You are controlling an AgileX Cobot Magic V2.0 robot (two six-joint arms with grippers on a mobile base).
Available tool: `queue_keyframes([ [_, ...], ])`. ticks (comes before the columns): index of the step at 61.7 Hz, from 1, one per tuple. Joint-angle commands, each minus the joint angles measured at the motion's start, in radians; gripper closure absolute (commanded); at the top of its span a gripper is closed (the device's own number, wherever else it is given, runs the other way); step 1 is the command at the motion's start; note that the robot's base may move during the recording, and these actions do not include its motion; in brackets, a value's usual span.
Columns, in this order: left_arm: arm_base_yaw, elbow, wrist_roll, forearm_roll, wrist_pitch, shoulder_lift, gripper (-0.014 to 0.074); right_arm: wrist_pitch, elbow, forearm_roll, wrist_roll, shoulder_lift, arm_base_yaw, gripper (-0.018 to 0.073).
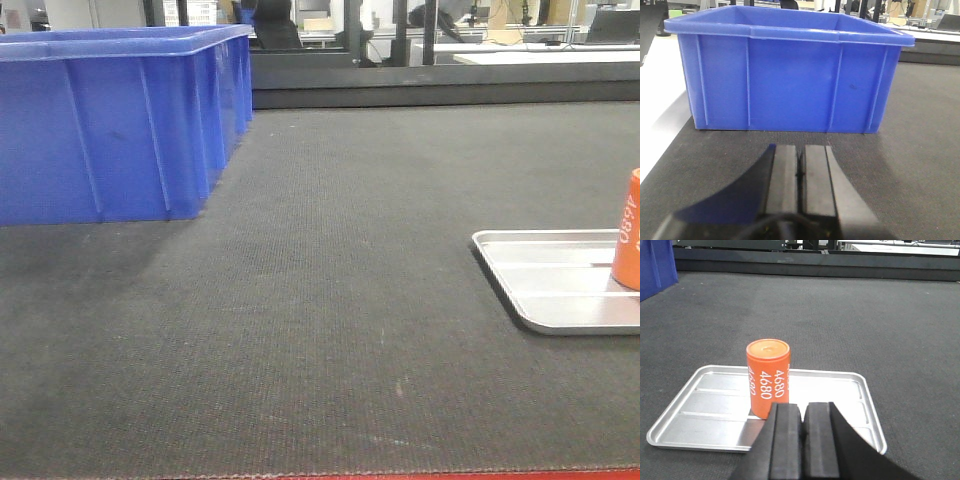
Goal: Grab orange capacitor from left shelf to right conveyor
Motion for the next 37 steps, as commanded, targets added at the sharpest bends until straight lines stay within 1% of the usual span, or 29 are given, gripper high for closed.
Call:
queue_keyframes([
  [1,-0.004,-0.007,-0.001,0.0,-0.088,-0.018,0.0701,-0.092,0.001,-0.012,-0.01,-0.016,-0.006,0.0523],
  [37,-0.004,-0.007,-0.001,0.0,-0.088,-0.018,0.0701,-0.092,0.001,-0.012,-0.01,-0.016,-0.006,0.0523],
])
